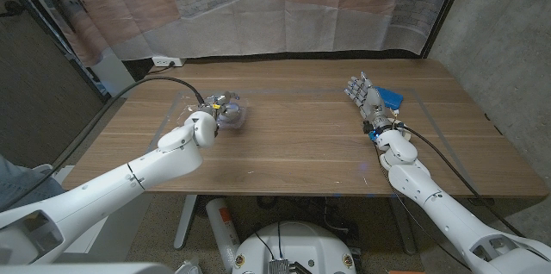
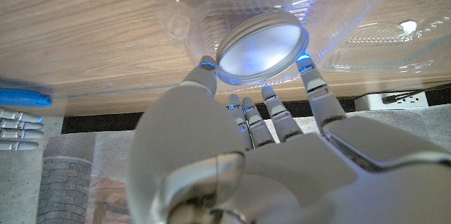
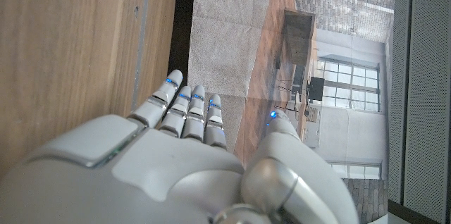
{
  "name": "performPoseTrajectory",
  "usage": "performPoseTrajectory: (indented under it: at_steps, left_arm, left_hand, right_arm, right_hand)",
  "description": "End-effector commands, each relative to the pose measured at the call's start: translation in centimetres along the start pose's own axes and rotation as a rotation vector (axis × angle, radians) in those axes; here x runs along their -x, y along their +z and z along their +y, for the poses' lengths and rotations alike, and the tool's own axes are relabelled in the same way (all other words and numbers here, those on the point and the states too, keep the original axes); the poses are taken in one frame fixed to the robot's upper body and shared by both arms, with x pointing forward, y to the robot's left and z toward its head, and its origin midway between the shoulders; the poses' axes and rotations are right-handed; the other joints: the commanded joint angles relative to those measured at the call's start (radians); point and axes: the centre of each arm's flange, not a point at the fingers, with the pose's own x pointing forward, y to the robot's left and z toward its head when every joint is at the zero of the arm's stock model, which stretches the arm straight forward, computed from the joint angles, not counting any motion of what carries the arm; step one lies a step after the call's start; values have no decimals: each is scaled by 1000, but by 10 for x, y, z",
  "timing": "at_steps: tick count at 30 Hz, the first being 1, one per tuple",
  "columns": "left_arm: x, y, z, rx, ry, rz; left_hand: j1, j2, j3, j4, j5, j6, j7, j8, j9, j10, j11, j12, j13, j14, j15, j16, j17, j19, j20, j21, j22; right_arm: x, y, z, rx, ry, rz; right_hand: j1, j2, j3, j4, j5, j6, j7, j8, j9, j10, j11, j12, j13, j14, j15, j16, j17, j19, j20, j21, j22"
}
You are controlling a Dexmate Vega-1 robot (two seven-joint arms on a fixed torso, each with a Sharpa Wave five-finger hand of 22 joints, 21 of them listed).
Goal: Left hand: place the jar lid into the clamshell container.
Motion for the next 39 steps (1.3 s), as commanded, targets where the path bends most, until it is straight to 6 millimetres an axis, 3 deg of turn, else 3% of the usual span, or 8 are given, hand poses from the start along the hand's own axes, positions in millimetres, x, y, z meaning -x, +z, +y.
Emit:
performPoseTrajectory:
  at_steps: [1, 9, 14, 39]
  left_arm:
    - [1, -4, 1, 14, -10, 7]
    - [2, -7, 1, 33, -11, 6]
    - [2, -7, 1, 31, -8, 6]
    - [6, -3, 11, 32, 9, -5]
  left_hand:
    - [-22, -4, -10, 8, -3, -3, 4, 0, 1, -7, 4, -4, 4, -12, -7, -4, -1, -13, 1, -5, 2]
    - [-98, -14, -42, 47, 2, -10, 6, 1, 2, -17, 12, 1, 4, -31, 5, 1, -7, -42, 14, -13, 2]
    - [-115, -13, -47, 56, 4, -11, 8, 1, 2, -23, 12, 1, 4, -38, 7, 1, -9, -50, 18, -15, 2]
    - [-135, -13, -53, 64, 11, -9, 10, 3, 1, -23, 11, 6, 4, -42, 8, 6, -14, -58, 18, -14, 2]
  right_arm:
    - [-1, -2, 2, -3, 3, 3]
    - [-2, -2, 3, -1, 5, 4]
    - [-2, -2, 4, 0, 6, 4]
    - [1, 2, 3, 0, 4, -5]
  right_hand:
    - [6, 2, 0, -5, -2, 11, -2, -1, 2, 9, -2, -1, 5, 12, 0, 0, 5, 11, -5, -3, 1]
    - [6, 3, 0, -5, -2, 11, -2, -1, 2, 11, 1, 0, 5, 12, -1, 0, 6, 13, -7, -4, 1]
    - [6, 3, 0, -6, -2, 11, -2, -1, 2, 11, 0, 0, 5, 13, -1, 0, 6, 14, -7, -5, 1]
    - [7, 5, 0, -7, -2, 12, -3, -1, 2, 12, -1, 0, 5, 14, -1, 0, 6, 16, -6, -10, 2]
